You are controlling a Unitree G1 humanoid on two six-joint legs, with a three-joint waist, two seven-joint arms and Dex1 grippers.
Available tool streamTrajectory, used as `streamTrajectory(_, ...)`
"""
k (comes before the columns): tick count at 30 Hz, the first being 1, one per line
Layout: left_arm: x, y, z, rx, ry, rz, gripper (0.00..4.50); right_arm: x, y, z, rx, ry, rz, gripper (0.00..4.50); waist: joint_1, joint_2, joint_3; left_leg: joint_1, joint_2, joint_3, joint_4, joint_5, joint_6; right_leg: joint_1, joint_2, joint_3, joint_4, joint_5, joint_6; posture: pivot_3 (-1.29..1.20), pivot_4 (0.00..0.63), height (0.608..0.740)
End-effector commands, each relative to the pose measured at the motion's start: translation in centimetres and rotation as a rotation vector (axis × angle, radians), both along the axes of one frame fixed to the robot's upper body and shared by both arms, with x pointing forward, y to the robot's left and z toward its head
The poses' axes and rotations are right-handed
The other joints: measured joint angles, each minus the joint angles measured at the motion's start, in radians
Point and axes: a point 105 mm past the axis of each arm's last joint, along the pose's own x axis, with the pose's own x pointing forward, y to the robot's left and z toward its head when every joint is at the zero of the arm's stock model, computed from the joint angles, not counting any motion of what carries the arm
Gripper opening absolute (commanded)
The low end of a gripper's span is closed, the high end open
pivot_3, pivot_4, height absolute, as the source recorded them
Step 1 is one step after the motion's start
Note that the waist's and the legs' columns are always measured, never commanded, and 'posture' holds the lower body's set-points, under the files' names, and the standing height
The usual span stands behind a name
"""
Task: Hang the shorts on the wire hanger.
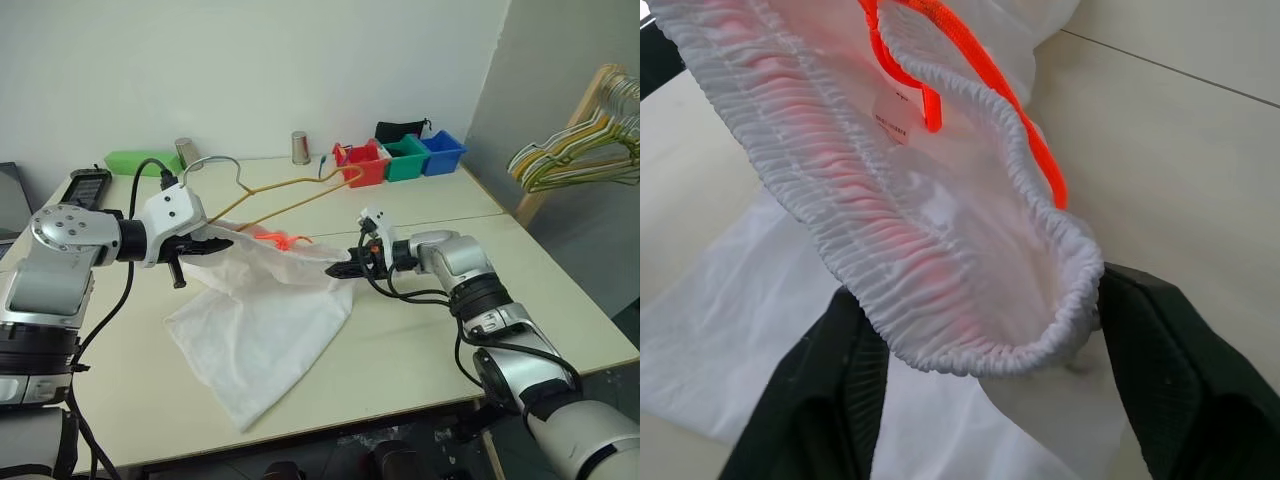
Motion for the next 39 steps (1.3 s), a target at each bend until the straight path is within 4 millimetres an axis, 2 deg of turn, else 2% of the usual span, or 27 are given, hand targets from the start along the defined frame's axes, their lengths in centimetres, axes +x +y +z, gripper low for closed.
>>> streamTrajectory(1,0.0,0.2,2.0,0.001,-0.075,0.006,0.0,0.2,-0.2,1.7,0.032,-0.049,0.015,2.03,0.001,0.0,0.0,0.0,0.0,0.0,0.0,0.0,0.0,0.0,0.0,0.0,0.0,0.0,0.0,0.07,0.0,0.74)
streamTrajectory(9,0.3,0.1,2.0,0.002,-0.076,0.009,0.0,0.1,-1.0,1.6,-0.014,-0.112,0.015,0.07,0.001,0.0,0.0,0.0,0.0,0.0,0.0,0.0,0.0,0.0,0.0,0.0,0.0,0.0,0.0,0.06,0.0,0.74)
streamTrajectory(14,-0.1,-0.4,1.7,-0.025,-0.033,-0.017,0.0,0.4,-1.9,1.6,-0.112,-0.24,0.003,0.07,0.001,0.0,0.0,0.0,0.0,0.0,0.0,0.0,0.0,0.0,0.0,0.0,0.0,0.0,0.0,0.05,0.0,0.74)
streamTrajectory(18,-2.4,-1.1,0.5,-0.048,0.126,-0.098,0.0,1.0,-3.1,2.2,-0.208,-0.373,-0.014,0.07,-0.002,0.0,0.0,0.0,0.0,0.001,0.0,0.0,0.0,0.0,0.0,0.0,0.0,0.0,0.0,0.03,0.0,0.74)
streamTrajectory(22,-3.5,0.0,-1.3,0.071,0.199,-0.104,0.0,1.1,-4.1,2.9,-0.247,-0.43,-0.006,0.07,-0.005,0.0,0.0,0.0,0.0,0.001,0.0,0.0,0.0,0.0,0.0,0.001,-0.001,0.0,0.0,0.02,0.0,0.74)
streamTrajectory(30,-2.5,1.2,-2.3,0.14,0.193,-0.065,0.0,-0.3,-4.4,4.9,-0.283,-0.536,0.053,0.07,0.001,0.0,0.0,0.0,0.0,0.001,0.0,0.0,0.0,0.0,0.001,0.0,-0.001,0.0,0.0,0.01,0.0,0.74)
streamTrajectory(35,-2.0,0.5,-1.9,0.09,0.179,-0.066,0.0,-1.1,-4.6,5.1,-0.302,-0.555,0.073,0.07,0.0,0.0,0.0,0.0,0.001,0.001,0.0,0.0,0.0,0.0,0.001,0.001,-0.001,0.0,0.0,-0.01,0.0,0.74)
streamTrajectory(39,-2.5,1.1,-2.9,0.167,0.209,-0.091,0.0,-1.0,-4.8,5.1,-0.313,-0.561,0.065,0.07,-0.002,0.0,0.0,0.0,0.001,0.002,0.0,0.0,0.0,0.0,0.001,0.001,-0.001,0.0,0.0,-0.01,0.0,0.74)
